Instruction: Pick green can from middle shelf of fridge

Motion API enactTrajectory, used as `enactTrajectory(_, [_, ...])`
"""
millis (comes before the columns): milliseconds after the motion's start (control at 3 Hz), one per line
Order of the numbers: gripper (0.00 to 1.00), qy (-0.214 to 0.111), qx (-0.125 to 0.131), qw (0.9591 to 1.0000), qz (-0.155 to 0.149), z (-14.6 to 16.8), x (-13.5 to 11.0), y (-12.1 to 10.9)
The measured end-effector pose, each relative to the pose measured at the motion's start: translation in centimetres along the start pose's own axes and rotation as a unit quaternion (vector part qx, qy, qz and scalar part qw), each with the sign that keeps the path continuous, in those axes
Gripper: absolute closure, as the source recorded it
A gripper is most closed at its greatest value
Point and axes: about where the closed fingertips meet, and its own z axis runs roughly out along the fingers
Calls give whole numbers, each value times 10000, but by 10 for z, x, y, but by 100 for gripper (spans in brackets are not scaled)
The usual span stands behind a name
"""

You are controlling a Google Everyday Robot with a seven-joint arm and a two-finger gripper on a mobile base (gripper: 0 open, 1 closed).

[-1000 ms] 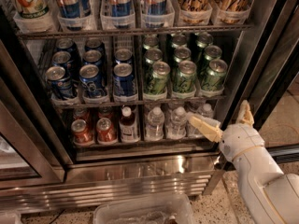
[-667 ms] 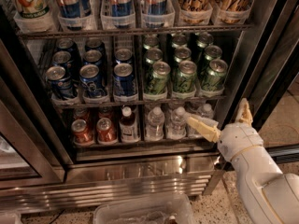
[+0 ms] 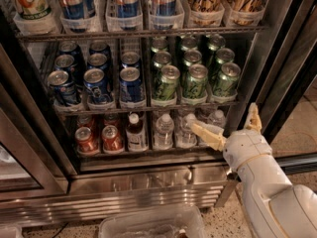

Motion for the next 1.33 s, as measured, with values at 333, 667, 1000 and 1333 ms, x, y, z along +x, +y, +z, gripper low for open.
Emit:
enactTrajectory(333, [0,113,237,9996,105,3,11,-10])
enactTrajectory(667, [0,113,237,9996,105,3,11,-10])
enactTrajectory(1000, [16,113,237,9996,105,3,11,-10])
enactTrajectory(1333, [25,113,237,9996,105,3,11,-10])
